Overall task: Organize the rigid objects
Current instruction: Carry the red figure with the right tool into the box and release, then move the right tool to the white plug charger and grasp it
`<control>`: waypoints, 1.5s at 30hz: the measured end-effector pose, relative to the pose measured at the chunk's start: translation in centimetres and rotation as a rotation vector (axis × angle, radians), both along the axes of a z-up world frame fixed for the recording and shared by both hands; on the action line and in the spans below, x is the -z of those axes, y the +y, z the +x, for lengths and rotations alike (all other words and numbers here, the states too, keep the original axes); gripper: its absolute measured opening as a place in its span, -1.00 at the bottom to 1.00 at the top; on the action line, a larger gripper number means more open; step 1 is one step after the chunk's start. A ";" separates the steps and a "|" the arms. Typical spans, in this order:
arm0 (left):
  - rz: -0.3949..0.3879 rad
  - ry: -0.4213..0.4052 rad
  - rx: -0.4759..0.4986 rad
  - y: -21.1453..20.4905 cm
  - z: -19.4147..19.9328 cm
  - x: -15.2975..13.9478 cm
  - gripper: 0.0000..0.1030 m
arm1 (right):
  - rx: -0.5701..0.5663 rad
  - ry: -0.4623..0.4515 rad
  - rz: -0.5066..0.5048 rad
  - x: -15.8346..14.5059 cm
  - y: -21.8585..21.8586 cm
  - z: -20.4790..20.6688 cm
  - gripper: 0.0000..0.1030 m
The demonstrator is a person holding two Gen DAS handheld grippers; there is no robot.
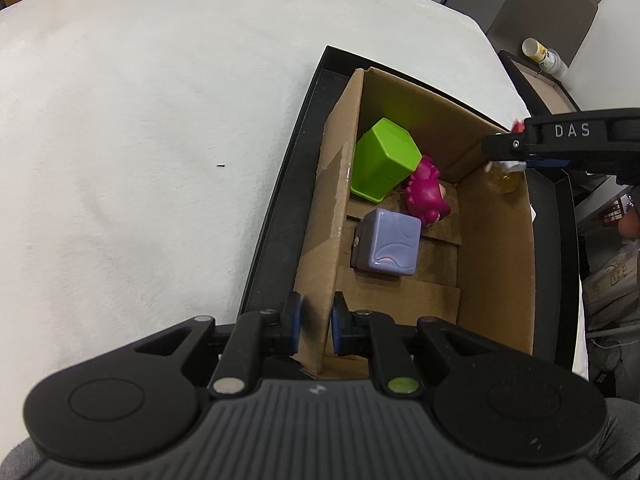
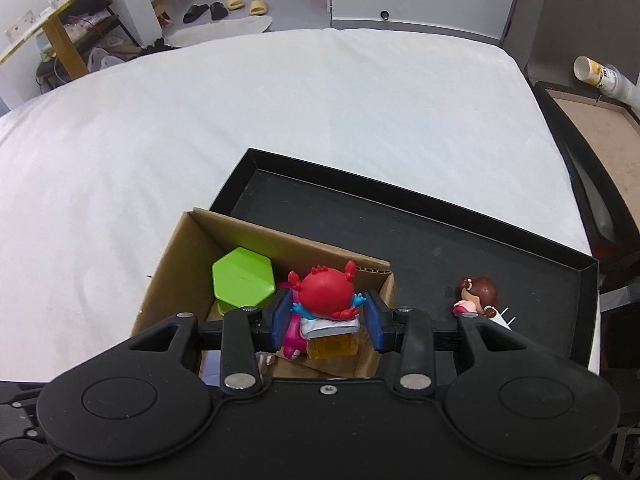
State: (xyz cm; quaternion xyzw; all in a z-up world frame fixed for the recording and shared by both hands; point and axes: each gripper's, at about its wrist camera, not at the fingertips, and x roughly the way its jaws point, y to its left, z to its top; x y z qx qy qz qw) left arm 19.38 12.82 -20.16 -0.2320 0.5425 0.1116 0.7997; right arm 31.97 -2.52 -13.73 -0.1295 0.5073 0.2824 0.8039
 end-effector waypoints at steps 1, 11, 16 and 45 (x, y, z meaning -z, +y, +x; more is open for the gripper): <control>-0.002 -0.001 0.000 0.0 0.0 0.0 -0.73 | 0.005 -0.006 -0.001 0.0 -0.1 0.0 -0.23; 0.002 -0.001 -0.005 0.1 -0.2 -0.2 -0.72 | 0.048 -0.025 0.032 -1.3 -2.6 -0.2 -0.18; 0.039 0.013 0.004 -0.5 -0.1 -0.4 -0.71 | 0.063 -0.030 0.057 -1.8 -4.2 -0.1 -0.17; 0.106 0.039 -0.015 -1.6 0.3 -0.7 -0.71 | 0.189 0.059 0.215 0.5 -11.4 1.6 0.30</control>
